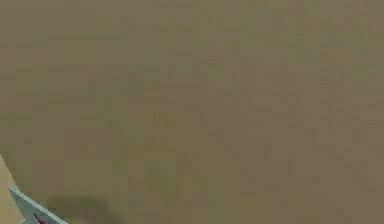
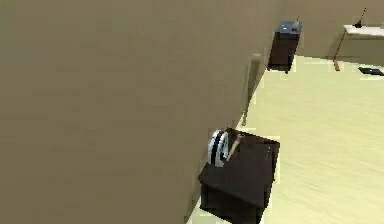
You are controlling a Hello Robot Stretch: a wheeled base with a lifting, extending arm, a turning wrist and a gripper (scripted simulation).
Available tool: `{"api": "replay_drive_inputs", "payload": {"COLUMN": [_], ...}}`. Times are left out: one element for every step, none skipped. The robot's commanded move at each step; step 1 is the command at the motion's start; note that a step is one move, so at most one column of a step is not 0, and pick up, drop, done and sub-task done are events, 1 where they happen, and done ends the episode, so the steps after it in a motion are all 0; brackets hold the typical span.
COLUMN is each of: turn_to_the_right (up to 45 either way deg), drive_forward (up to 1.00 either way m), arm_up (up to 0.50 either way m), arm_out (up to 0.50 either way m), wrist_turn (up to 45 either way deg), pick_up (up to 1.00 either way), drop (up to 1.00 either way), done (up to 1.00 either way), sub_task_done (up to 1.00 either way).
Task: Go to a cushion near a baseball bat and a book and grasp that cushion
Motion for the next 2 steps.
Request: {"api": "replay_drive_inputs", "payload": {"turn_to_the_right": [-45.0, -45.0], "drive_forward": [0.00, 0.00], "arm_up": [0.00, 0.00], "arm_out": [0.00, 0.00], "wrist_turn": [0.0, 0.0], "pick_up": [0.00, 0.00], "drop": [0.00, 0.00], "done": [0.00, 0.00], "sub_task_done": [0.00, 0.00]}}
